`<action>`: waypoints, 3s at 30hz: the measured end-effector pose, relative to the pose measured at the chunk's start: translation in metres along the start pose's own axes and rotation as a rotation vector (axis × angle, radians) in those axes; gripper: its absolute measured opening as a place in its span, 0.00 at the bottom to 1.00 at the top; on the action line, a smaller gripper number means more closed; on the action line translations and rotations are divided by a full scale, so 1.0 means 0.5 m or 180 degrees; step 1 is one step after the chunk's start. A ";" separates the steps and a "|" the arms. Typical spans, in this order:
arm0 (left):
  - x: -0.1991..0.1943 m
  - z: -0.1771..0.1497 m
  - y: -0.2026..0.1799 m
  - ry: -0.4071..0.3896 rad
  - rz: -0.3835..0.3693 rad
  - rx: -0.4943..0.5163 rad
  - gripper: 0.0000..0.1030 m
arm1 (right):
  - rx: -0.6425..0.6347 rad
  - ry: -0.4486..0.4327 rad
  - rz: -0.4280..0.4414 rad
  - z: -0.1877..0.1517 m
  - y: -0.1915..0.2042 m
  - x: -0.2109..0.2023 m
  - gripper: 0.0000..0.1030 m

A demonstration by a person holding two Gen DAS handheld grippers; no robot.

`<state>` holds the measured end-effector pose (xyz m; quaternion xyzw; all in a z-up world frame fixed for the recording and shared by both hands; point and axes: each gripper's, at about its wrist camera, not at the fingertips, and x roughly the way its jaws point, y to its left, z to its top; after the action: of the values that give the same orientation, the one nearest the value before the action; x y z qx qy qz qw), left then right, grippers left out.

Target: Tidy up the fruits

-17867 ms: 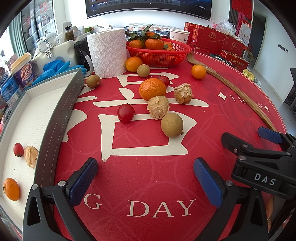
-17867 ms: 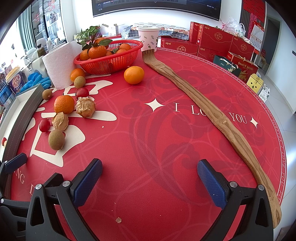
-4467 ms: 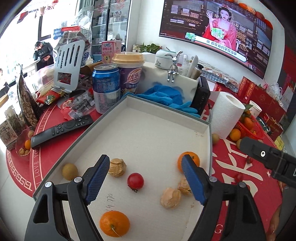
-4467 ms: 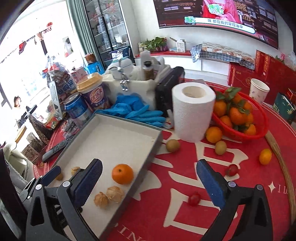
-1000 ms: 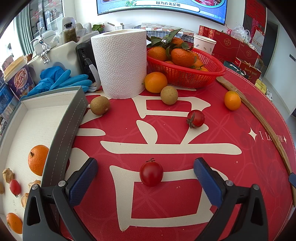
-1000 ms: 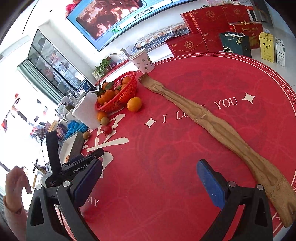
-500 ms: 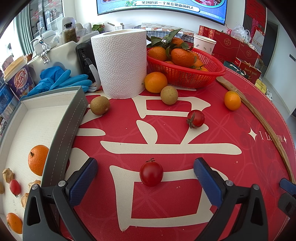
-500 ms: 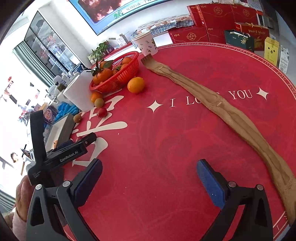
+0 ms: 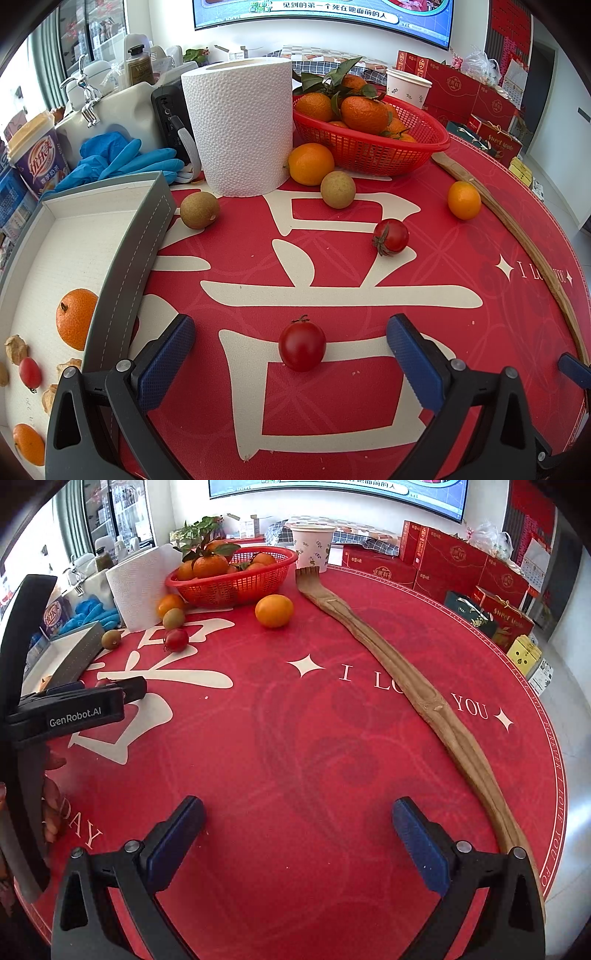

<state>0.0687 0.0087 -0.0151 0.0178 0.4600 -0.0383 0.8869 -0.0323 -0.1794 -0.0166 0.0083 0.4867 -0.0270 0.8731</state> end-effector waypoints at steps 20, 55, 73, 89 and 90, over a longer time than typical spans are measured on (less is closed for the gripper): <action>-0.042 -0.030 -0.031 -0.0139 -0.0094 0.0161 0.22 | -0.0031 -0.0160 -0.0002 0.000 0.006 -0.001 0.99; -0.091 -0.045 0.034 -0.0294 -0.0492 -0.0033 0.22 | 0.0476 -0.0325 0.0162 0.238 0.022 0.091 0.35; -0.178 -0.029 0.180 -0.0645 -0.0304 -0.0581 0.22 | -0.0008 -0.0357 0.0482 0.243 0.195 -0.018 0.35; -0.202 -0.056 0.335 -0.0690 -0.0030 -0.1095 0.22 | -0.0614 -0.0293 0.0818 0.248 0.444 -0.029 0.35; -0.203 -0.058 0.344 -0.0694 -0.0004 -0.1129 0.22 | -0.0632 -0.0280 0.0841 0.248 0.454 -0.027 0.35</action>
<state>0.0011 0.1875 0.0505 -0.1431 0.3608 0.0411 0.9207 0.0784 0.0429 0.0572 -0.0152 0.4429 0.1358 0.8861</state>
